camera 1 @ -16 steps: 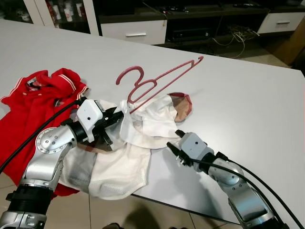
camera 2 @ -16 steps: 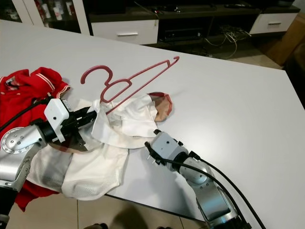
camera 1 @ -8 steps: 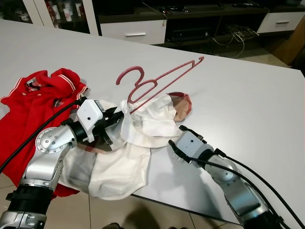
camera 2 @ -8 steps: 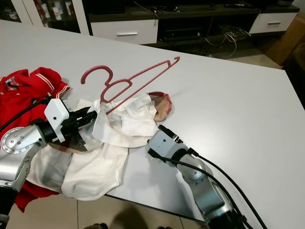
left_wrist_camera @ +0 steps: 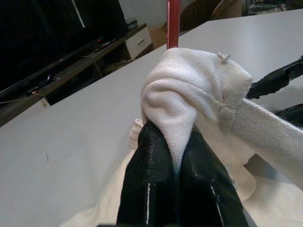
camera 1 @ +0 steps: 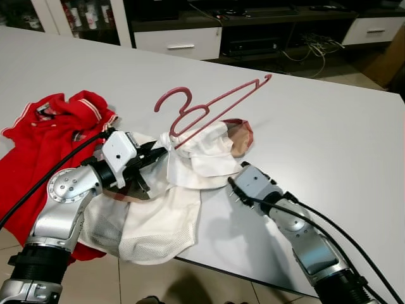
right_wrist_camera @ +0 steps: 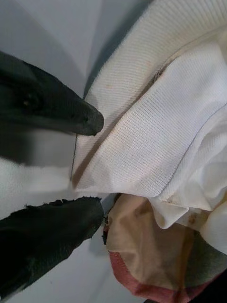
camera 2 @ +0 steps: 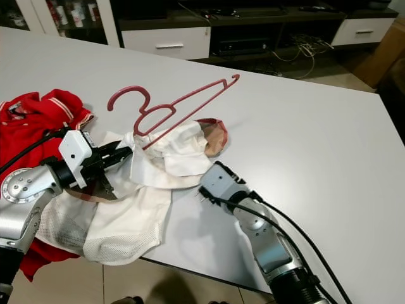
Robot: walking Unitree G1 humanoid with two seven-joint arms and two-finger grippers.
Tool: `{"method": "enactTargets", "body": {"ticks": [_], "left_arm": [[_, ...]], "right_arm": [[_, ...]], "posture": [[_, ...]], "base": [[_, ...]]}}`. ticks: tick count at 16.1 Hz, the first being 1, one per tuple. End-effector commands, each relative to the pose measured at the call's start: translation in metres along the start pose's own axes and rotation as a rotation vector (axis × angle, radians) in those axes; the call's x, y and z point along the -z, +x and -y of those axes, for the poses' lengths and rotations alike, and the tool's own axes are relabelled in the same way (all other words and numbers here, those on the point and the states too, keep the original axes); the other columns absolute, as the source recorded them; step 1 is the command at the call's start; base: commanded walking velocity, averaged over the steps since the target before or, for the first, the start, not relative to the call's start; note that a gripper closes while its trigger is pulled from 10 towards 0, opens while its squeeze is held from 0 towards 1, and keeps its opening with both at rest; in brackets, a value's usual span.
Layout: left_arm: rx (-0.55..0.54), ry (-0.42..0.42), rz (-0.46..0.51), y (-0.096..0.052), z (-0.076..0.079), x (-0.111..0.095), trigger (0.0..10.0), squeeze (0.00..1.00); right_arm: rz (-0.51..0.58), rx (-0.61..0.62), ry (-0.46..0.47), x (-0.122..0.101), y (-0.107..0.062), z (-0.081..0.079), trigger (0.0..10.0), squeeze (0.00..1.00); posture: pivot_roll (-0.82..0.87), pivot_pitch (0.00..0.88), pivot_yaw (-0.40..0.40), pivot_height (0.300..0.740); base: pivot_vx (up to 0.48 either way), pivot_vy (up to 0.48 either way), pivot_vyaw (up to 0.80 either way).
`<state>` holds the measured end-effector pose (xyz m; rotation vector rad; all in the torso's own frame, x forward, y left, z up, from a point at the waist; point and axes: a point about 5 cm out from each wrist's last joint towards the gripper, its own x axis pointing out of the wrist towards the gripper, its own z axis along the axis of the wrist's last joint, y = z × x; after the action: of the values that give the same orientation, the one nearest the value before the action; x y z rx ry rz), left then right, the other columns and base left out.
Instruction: Hang hanger
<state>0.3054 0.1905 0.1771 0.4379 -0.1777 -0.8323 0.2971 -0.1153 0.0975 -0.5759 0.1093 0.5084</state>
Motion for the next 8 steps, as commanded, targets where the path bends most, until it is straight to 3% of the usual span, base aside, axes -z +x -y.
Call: {"method": "enactTargets", "body": {"ticks": [1,8], "left_arm": [[0.011,0.018,0.013,0.0037,-0.0020,-0.0037,0.0,0.00],[0.011,0.020,0.015,0.0043,-0.0021,-0.0042,0.0,0.00]], "right_arm": [[-0.014,0.001,0.033,0.0044,-0.0017,0.0015,0.0,0.00],[0.069,0.008,0.167,-0.0017,-0.0014,0.0021,0.0,0.00]], "posture": [[0.08,0.119,-0.018,0.740],[0.08,0.118,-0.017,0.740]], "base": [[0.000,0.000,0.00],[0.000,0.000,0.00]]}}
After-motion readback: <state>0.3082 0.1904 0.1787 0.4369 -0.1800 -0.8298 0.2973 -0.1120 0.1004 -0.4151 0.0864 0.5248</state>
